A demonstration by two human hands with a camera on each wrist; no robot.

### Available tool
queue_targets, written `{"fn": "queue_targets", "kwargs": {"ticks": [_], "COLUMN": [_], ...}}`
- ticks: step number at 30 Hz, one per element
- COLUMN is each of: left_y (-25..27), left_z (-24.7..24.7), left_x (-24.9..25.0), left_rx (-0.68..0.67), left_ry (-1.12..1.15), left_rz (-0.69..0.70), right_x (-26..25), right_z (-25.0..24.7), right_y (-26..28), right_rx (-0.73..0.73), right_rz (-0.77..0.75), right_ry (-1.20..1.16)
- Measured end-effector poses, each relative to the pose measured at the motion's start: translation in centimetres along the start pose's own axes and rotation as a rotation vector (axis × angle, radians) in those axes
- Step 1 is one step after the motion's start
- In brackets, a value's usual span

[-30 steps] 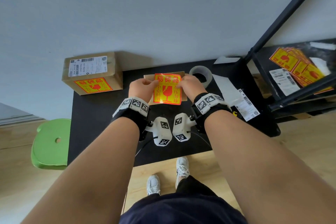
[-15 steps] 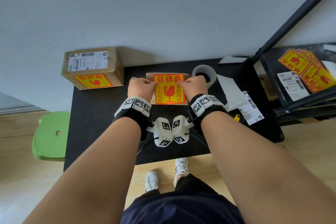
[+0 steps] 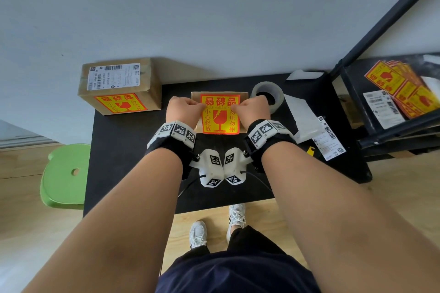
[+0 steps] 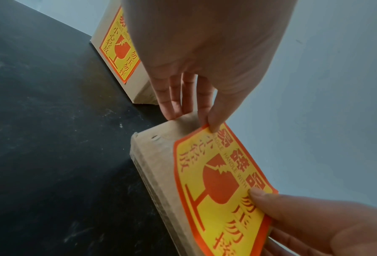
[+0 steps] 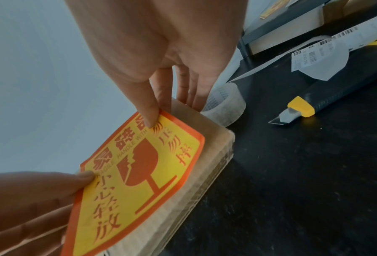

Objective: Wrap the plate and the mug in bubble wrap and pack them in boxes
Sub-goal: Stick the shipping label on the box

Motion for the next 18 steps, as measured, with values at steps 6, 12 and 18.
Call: {"fn": "queue_targets", "kwargs": {"ticks": [6,12,18], "left_y": [-0.2,-0.7,-1.1], "left_z": [0.1,0.1,0.3], "left_x": [0.2,0.4,0.2], "left_rx": [0.010,0.014,0.024], "left_ry": [-0.012,-0.044,-0.069], "left_rz": [0.000,-0.008,-0.007], "right_x": [-0.2,-0.8,-1.1], "right_z": [0.1,0.2,0.3], "right_y": [-0.7,-1.1,-1.4], "right_rx": [-0.001,-0.031,-0.046], "right_rz": [0.011,0.010,0.012], "right_ry": [0.061,0.164,0.219]}}
Point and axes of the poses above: each hand's wrist, its own y-axis away from the middle knuckle, its own z-axis out of the palm, x = y × z, the point moved 5 cm from there along -y, towards the middle knuckle, and after that the axes turned 9 degrees about -z, right-handed, at the moved point
